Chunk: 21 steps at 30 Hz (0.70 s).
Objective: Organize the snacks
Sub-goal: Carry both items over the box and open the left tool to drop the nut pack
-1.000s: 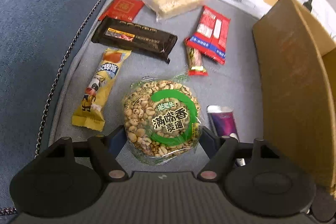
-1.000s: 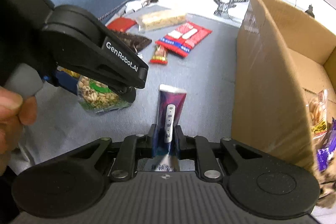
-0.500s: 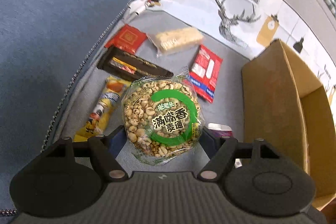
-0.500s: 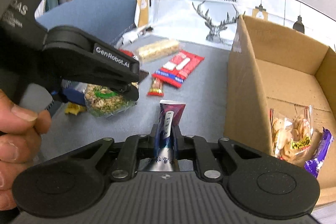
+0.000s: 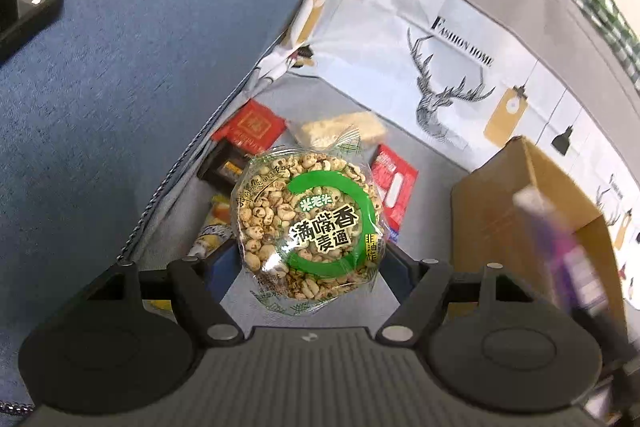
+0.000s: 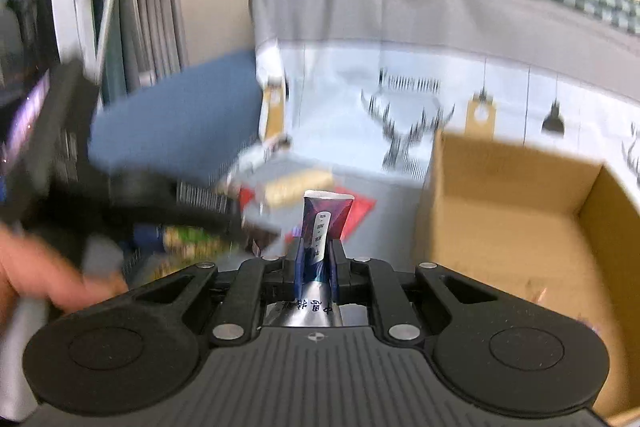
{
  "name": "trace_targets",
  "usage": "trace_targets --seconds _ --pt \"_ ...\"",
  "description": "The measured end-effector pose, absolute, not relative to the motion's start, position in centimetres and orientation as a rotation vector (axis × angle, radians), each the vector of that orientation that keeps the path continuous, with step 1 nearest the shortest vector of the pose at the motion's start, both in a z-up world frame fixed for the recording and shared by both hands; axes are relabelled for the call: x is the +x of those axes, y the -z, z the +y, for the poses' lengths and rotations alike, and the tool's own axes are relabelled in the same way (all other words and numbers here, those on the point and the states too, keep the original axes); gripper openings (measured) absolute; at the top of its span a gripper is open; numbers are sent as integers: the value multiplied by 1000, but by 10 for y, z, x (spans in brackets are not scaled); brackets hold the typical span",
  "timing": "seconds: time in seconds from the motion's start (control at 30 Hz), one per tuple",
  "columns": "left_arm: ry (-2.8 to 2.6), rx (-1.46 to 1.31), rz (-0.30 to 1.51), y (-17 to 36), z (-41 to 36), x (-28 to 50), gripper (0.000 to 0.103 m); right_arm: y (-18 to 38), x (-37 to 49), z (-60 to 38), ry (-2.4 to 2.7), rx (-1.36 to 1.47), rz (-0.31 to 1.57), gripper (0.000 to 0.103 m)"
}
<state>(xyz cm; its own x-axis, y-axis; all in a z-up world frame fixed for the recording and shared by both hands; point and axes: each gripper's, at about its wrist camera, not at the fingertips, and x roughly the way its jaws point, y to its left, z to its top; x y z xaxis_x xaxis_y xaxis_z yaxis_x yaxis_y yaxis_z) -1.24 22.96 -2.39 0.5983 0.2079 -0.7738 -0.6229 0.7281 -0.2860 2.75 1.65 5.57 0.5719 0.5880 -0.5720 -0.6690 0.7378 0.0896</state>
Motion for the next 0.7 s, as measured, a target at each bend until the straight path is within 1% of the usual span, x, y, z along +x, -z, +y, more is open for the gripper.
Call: trace_targets --seconds 0.07,0.17,0.27,0.4,0.7 --pt "-507 -560 780 22 225 -11 79 -77 35 4 -734 -119 569 13" --pt "-487 -524 770 19 215 -6 79 -94 44 -14 -719 -97 488 13" --pt "-458 -462 751 16 202 0 79 -86 47 -37 -687 -73 424 13" --pt "-411 -400 704 10 183 9 79 -69 65 -60 -626 -6 508 13" --pt "-274 -366 575 -4 144 29 79 -62 84 -92 -554 5 482 13"
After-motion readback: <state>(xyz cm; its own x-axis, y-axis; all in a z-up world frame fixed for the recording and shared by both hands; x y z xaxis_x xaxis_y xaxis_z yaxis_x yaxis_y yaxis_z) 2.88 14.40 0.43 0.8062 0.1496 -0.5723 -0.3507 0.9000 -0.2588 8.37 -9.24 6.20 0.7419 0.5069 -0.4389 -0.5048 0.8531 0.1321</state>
